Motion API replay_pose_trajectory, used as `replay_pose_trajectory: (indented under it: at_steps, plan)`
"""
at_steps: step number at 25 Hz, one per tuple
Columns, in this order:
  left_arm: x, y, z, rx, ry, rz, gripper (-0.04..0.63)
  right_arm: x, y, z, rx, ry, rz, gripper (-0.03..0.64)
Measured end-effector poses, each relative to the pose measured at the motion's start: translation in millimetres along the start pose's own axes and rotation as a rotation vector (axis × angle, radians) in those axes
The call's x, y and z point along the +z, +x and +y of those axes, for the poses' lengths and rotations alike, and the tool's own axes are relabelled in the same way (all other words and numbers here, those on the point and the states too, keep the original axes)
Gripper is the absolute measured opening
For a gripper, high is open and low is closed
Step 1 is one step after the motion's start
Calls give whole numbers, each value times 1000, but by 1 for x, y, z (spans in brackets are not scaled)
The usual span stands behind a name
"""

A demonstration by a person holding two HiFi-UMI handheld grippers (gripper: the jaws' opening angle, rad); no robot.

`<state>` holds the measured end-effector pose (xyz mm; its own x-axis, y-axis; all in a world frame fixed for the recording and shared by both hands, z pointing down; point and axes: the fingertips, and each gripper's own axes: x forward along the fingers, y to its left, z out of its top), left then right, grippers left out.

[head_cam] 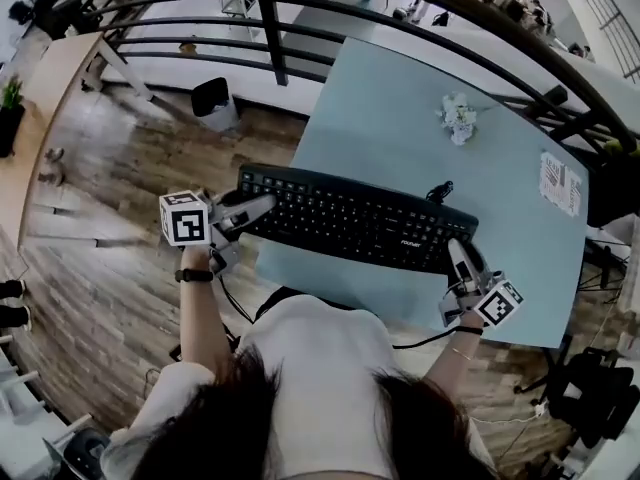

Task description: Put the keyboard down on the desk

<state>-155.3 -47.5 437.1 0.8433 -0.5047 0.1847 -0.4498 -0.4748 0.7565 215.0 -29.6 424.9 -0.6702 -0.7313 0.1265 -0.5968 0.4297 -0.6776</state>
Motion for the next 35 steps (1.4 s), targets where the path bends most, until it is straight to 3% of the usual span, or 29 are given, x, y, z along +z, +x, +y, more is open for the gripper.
replay_pose_trajectory:
  at_steps: [8,15,28,35]
  plan:
    - [7,19,17,-42,12,49,232,-6,-4,-7,-61,3,-59,141]
    - [8,20,17,-45,17,48,233,-5,-4,-3,-53,-3,-48,141]
    - [-1,23,29,-37,-1,40,235,-8,-2,-13,-126,-27,-32,147]
    - [-12,48,78,-22,-32,51,235,-25,24,-58,-167,-15,-2,150]
